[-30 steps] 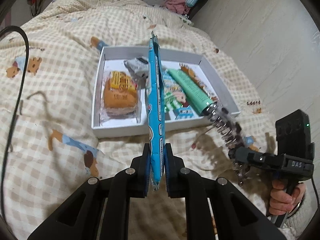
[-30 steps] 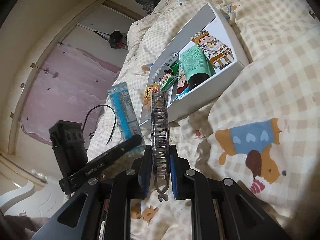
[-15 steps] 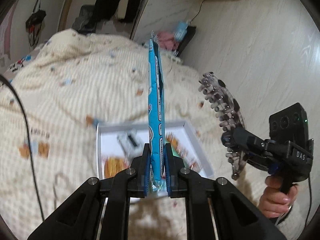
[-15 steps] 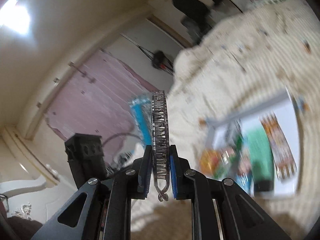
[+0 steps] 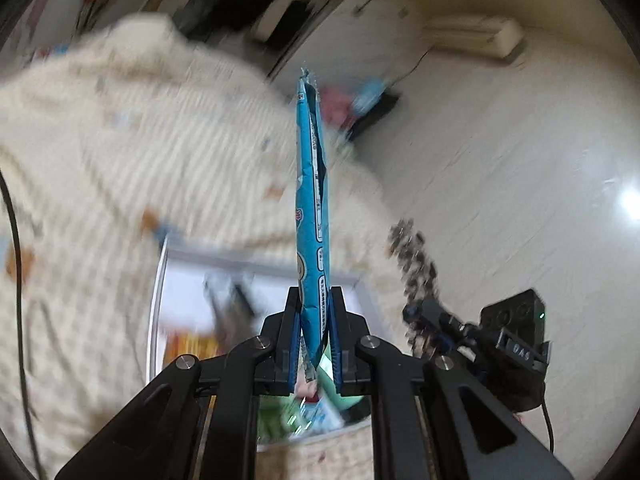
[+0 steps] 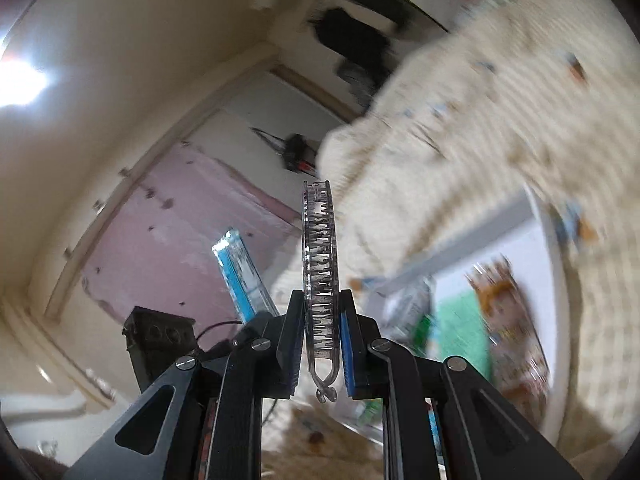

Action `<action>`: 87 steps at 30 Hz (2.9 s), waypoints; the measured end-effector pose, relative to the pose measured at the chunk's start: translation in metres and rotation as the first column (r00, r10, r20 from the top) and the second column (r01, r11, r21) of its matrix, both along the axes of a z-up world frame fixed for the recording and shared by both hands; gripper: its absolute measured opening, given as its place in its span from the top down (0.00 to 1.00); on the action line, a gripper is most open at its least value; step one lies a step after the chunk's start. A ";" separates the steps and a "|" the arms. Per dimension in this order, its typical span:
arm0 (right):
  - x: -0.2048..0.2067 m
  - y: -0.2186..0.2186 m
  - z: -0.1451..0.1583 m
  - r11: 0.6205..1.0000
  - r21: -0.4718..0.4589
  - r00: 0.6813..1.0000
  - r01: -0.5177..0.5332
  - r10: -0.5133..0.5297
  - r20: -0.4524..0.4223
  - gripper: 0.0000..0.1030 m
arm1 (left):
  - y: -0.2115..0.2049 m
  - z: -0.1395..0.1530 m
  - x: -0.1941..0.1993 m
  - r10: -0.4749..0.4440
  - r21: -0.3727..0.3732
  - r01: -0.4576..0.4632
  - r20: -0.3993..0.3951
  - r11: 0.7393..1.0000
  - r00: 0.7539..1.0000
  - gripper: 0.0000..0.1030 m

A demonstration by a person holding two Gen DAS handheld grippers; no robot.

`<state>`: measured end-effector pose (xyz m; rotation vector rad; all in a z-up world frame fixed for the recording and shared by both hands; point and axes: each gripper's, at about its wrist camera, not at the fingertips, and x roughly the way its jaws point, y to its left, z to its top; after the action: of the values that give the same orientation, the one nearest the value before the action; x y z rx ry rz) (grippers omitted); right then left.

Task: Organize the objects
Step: 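Carry the blue stick with the left gripper while the right gripper carries the clip over the tray, then lower the blue stick into the tray with the left gripper while the right gripper lowers the clip, then open both grippers and withdraw them from the tray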

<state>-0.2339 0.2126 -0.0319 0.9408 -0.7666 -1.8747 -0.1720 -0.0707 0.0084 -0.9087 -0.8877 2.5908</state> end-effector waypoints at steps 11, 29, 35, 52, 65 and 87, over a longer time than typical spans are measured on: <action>0.003 -0.018 -0.026 0.972 0.232 0.999 0.040 -0.045 0.017 0.83 | 0.055 -0.044 -0.008 -0.096 -0.192 0.118 0.121 0.974 0.988 0.87; 0.007 -0.037 -0.026 0.916 0.393 0.994 0.077 -0.041 -0.101 0.83 | 0.073 -0.058 -0.012 -0.118 -0.282 0.158 0.154 0.946 0.981 0.87; 0.011 -0.036 -0.021 0.909 0.406 0.990 0.096 -0.045 -0.134 0.83 | 0.073 -0.052 -0.011 -0.103 -0.304 0.149 0.164 0.941 0.981 0.65; 0.039 -0.031 0.029 0.917 0.376 0.942 0.134 0.000 -0.335 0.48 | 0.054 0.017 0.023 0.017 -0.437 0.010 0.058 0.899 0.998 0.23; 0.096 0.010 0.086 0.907 0.372 0.872 0.197 0.012 -0.490 0.19 | 0.044 0.066 0.105 0.043 -0.571 -0.057 -0.038 0.819 0.998 0.06; 0.115 -0.010 0.022 0.835 0.540 0.889 0.108 0.163 -0.429 0.00 | 0.047 -0.018 0.088 0.084 -0.534 -0.007 0.120 0.846 0.989 0.01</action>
<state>-0.1184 0.2021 -0.0095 0.7761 0.0995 -2.2230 -0.0837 -0.0240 -0.0095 -1.2273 -0.1961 2.8988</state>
